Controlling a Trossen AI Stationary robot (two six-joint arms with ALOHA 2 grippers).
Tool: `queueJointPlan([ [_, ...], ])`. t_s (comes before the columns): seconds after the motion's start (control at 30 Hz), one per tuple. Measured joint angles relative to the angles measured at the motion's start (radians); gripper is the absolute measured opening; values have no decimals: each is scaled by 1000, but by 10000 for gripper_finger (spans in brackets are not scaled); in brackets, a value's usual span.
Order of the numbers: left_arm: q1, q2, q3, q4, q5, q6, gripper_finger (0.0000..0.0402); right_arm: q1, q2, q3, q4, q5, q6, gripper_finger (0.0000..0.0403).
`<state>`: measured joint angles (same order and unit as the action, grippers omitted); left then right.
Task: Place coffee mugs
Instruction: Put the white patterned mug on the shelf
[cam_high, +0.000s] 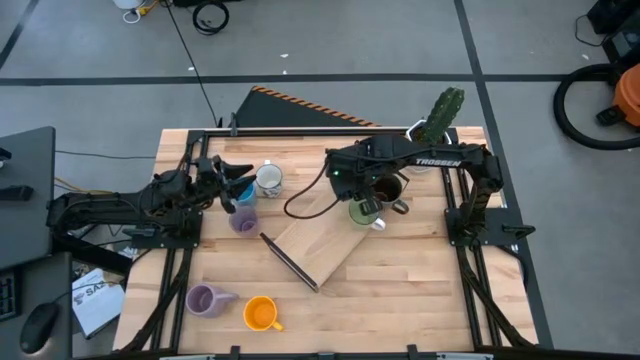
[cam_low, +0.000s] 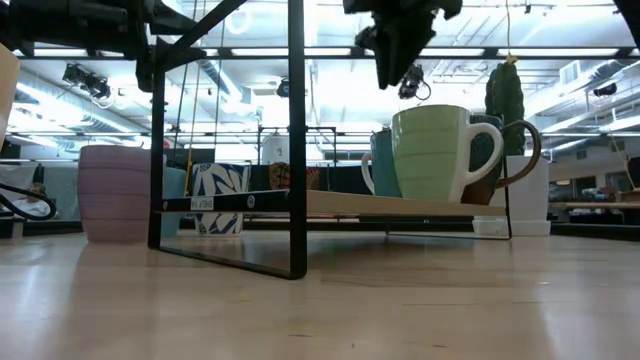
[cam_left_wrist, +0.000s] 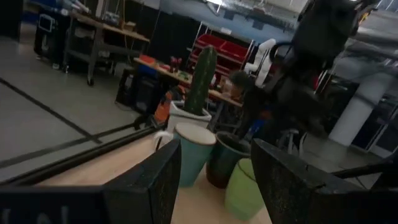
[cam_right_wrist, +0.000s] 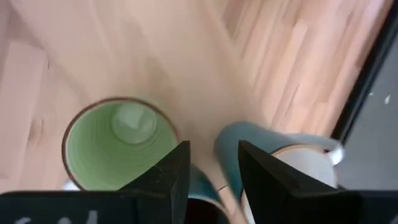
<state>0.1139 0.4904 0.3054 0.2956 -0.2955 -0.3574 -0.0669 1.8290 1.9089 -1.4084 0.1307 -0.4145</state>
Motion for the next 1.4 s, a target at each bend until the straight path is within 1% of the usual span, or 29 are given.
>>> queueJointPlan([
  [0.13,0,0,0,-16,0,-5,201,0,0,36,61,0,17,141],
  [0.27,0,0,0,-16,0,-6,201,0,0,38,92,0,147,140],
  [0.4,0,0,0,-16,0,-6,201,11,0,38,92,0,187,140],
  [0.57,0,0,0,-15,0,-1,201,58,0,38,164,41,227,139],
  [0.7,0,0,0,-10,0,7,201,102,17,38,210,89,216,139],
  [0.77,0,0,0,-3,0,10,201,113,33,37,232,92,208,139],
  [0.93,1,0,0,10,0,12,201,117,73,38,326,49,199,139],
  [1.03,1,0,0,12,-1,15,201,117,92,37,354,31,170,139],
  [1.23,1,0,0,31,-4,88,201,98,116,38,409,37,83,139],
  [1.4,1,0,0,36,-4,92,201,60,130,40,462,-24,71,139],
])
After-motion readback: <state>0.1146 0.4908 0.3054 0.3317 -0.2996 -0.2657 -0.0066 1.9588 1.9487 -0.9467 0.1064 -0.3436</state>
